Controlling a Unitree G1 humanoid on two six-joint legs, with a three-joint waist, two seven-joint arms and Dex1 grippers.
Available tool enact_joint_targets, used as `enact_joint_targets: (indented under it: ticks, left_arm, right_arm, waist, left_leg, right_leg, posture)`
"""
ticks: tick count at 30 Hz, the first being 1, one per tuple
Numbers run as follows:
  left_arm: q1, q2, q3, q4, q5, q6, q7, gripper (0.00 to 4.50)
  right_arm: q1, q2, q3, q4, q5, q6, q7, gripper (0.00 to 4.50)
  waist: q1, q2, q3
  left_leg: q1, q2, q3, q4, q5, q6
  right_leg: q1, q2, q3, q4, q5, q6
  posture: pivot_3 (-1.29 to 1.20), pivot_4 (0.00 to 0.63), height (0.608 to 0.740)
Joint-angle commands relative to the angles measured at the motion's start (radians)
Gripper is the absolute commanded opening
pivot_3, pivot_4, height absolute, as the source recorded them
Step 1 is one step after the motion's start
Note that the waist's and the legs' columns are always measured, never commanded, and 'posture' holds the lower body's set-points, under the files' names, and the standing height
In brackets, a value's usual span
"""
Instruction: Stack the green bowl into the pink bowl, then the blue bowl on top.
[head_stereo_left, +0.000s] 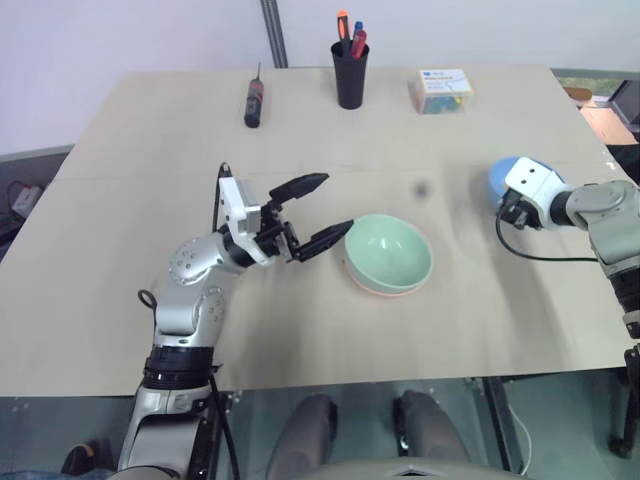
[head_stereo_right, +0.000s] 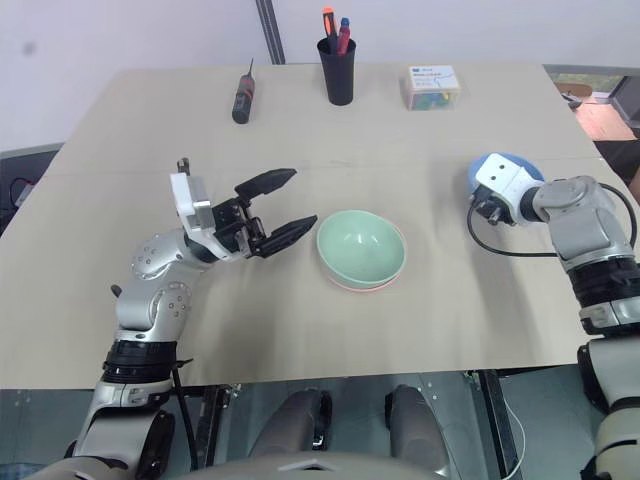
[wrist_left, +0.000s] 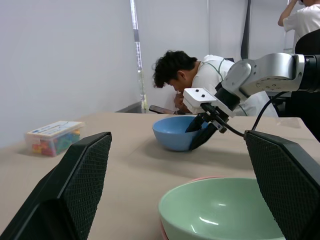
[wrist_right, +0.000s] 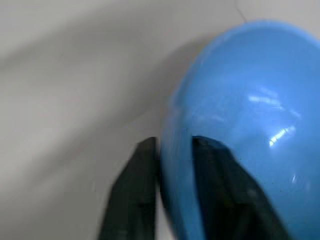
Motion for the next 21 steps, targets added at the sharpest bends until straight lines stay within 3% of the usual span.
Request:
enact_joint_targets:
  ticks: [1, 9, 21]
  left_arm:
    - [0.009, 0.001, 0.014, -0.016, -0.007, -0.019, 0.001, 4.50]
    - [0.023, 0.018, 0.029, -0.018, -0.011, -0.020, 0.002, 4.50]
    - [0.029, 0.080, 0.051, 0.033, -0.003, -0.046, -0.048, 4.50]
  right_arm:
    - [-0.029, -0.006, -0.014, 0.001, -0.016, -0.032, 0.008, 0.07]
    - [-0.023, -0.037, -0.015, -0.085, -0.034, -0.093, 0.072, 0.03]
    - [-0.063, -0.025, -0.007, -0.795, 0.191, 0.136, 0.344, 0.03]
  waist:
    - [0.000, 0.000, 0.000]
    - [-0.001, 0.000, 0.000]
    - [0.006, 0.001, 0.000]
  left_leg:
    - [0.000, 0.000, 0.000, 0.000, 0.000, 0.000]
    - [0.000, 0.000, 0.000, 0.000, 0.000, 0.000]
    - [-0.001, 0.001, -0.002, 0.000, 0.000, 0.000]
  right_leg:
    - [0.000, 0.000, 0.000, 0.000, 0.000, 0.000]
    - [0.000, 0.000, 0.000, 0.000, 0.000, 0.000]
    - [0.000, 0.000, -0.002, -0.001, 0.000, 0.000]
  posture:
    - [0.00, 0.150, 0.740]
    - [0.00, 0.150, 0.740]
    - [0.00, 0.150, 0.740]
